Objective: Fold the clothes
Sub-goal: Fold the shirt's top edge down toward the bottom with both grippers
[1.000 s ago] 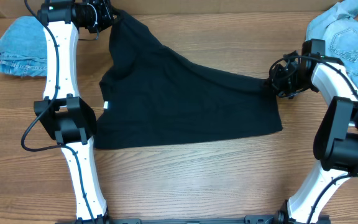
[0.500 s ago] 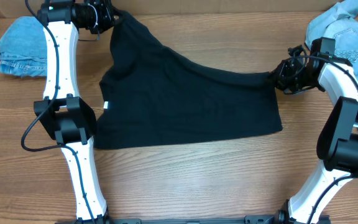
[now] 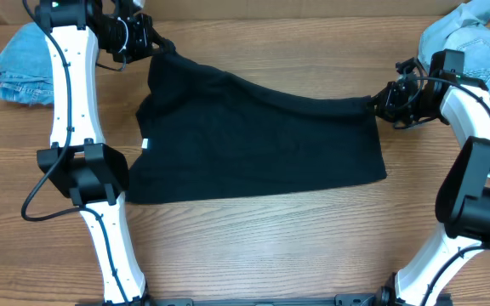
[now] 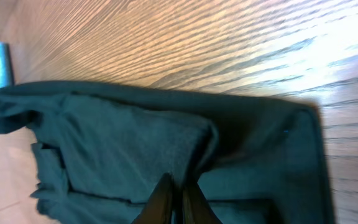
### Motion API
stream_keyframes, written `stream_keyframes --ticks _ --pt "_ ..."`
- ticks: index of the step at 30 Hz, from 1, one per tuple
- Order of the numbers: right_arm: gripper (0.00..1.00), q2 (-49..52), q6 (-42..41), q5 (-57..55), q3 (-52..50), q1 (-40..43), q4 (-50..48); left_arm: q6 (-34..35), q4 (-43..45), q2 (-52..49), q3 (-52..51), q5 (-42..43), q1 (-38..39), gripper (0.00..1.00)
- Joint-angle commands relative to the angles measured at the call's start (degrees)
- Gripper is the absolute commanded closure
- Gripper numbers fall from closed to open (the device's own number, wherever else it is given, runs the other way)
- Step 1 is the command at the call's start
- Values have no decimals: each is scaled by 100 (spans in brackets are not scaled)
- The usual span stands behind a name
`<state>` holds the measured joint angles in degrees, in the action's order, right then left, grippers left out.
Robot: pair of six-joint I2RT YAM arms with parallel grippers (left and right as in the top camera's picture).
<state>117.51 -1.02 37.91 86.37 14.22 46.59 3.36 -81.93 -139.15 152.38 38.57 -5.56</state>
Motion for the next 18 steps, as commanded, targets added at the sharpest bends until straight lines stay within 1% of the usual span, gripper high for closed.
stream_keyframes --ticks 1,7,9,11,15,18 --pt "96 -444 68 -459 175 55 -2 -586 -295 160 122 -68 83 96" --pt "96 -566 -48 -492 175 162 74 -883 -881 160 122 -240 81 96" --pt "96 -564 -96 -669 175 164 181 -981 -1051 160 122 -317 81 96" --pt "96 -566 -114 -876 175 164 267 -1014 -1338 160 122 -581 83 96" --pt "96 -566 -188 -1075 175 166 214 -999 -1488 160 122 -1034 66 96" --pt "96 -566 -219 -1252 175 166 155 -949 -1488 160 122 -1128 20 96"
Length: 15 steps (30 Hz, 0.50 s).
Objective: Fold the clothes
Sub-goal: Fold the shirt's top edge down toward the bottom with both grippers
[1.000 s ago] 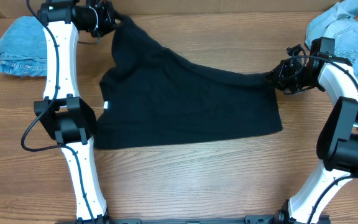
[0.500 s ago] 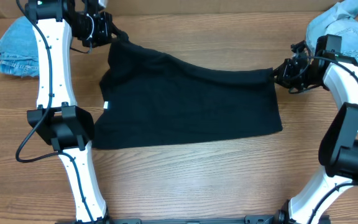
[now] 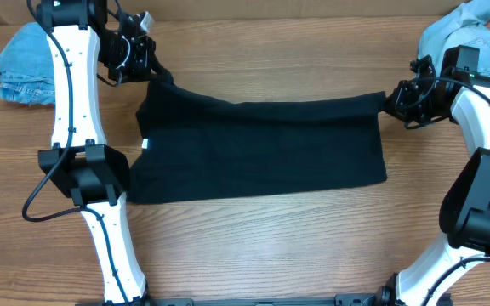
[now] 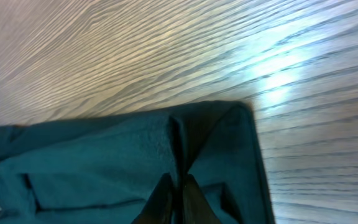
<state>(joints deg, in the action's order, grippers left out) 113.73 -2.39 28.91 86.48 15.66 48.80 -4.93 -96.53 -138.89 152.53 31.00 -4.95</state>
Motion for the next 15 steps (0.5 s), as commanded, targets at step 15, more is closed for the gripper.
stream_keyframes --ticks 15 --pt "96 -188 -79 -638 164 22 61 -87 -28 133 90 -595 -48 92"
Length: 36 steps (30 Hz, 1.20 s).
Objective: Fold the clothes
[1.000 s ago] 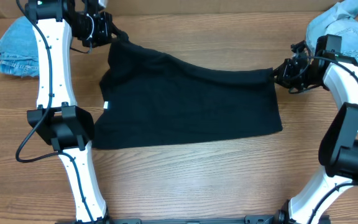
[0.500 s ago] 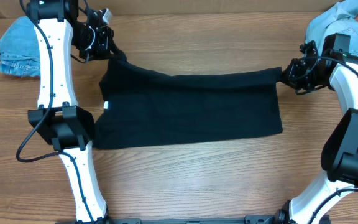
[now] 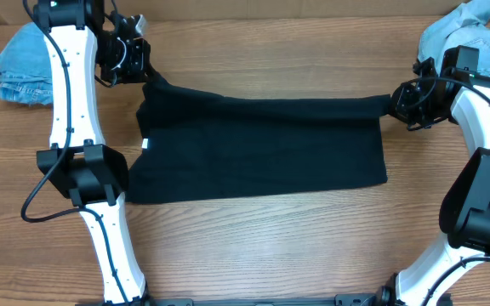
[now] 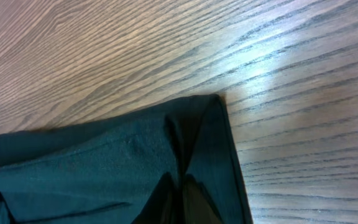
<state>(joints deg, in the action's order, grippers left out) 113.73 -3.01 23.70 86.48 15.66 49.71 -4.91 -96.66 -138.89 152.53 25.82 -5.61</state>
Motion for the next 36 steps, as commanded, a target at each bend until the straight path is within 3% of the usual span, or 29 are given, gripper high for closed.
stream_keyframes --ticks 1,11,24,36 --pt "96 -188 -17 -116 164 22 -37 -90 -15 133 90 -74 20 92" --pt "96 -188 -17 -116 164 22 -92 44 -15 133 90 199 422 94" --pt "96 -188 -17 -118 164 22 -101 393 -15 133 7 -807 1274 94" --pt "96 -188 177 -166 164 22 83 402 -17 133 -1010 -844 1281 96"
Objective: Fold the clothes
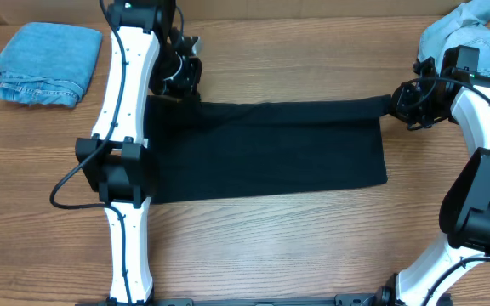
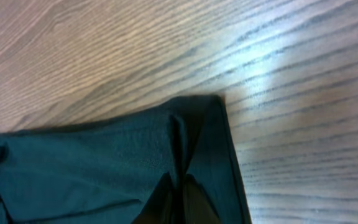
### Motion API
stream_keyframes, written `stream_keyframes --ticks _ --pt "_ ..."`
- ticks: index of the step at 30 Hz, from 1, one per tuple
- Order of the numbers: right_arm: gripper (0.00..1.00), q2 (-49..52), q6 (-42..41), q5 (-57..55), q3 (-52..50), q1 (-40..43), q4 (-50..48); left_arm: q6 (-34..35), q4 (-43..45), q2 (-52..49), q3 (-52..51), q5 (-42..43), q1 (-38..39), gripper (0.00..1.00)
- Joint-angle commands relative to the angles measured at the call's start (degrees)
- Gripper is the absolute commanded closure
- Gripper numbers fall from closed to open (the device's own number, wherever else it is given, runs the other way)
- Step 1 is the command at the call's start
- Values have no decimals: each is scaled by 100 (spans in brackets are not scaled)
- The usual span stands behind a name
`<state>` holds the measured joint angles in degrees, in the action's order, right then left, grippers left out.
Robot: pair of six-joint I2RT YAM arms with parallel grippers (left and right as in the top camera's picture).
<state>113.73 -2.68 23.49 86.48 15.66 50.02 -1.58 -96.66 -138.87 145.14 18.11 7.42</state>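
A black garment (image 1: 270,149) lies spread across the middle of the wooden table (image 1: 270,246), its far edge pulled into a straight line. My right gripper (image 1: 395,104) is shut on the garment's far right corner; in the right wrist view the closed fingers (image 2: 180,183) pinch a fold of the dark cloth (image 2: 104,162) just inside that corner. My left gripper (image 1: 179,85) sits at the garment's far left corner and looks shut on it. The left arm hides the garment's left edge.
A folded pair of light blue jeans (image 1: 45,53) lies at the far left of the table. A heap of pale blue clothes (image 1: 462,30) is at the far right corner, behind the right arm.
My left arm has shifted to the right, so its gripper is now over the garment's far left corner further in. The cloth near it looks bunched. The right gripper has not moved.
Both grippers held the garment's far corners, the far edge slanting down to the right. Then the right gripper was further back and the edge ran level and taut. It stayed so, and now the left gripper stands further right.
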Motion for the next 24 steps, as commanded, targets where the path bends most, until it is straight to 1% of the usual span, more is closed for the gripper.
stream_keyframes --ticks 1,6,8,12,20,24 --pt "96 -188 142 -166 164 22 70 70 -17 131 -304 -72 -28 96" --pt "96 -188 114 -168 164 22 275 31 -17 227 -330 -72 -33 95" --pt "96 -188 96 -254 164 22 341 -4 -17 372 -337 -74 -37 93" --pt "96 -188 96 -291 164 22 343 -15 -17 695 -474 -98 -44 91" --pt "96 -188 96 -289 164 22 378 94 -17 1502 -1602 -203 -13 95" --pt "96 -188 96 -289 164 22 546 96 -17 1617 -2085 -216 20 94"
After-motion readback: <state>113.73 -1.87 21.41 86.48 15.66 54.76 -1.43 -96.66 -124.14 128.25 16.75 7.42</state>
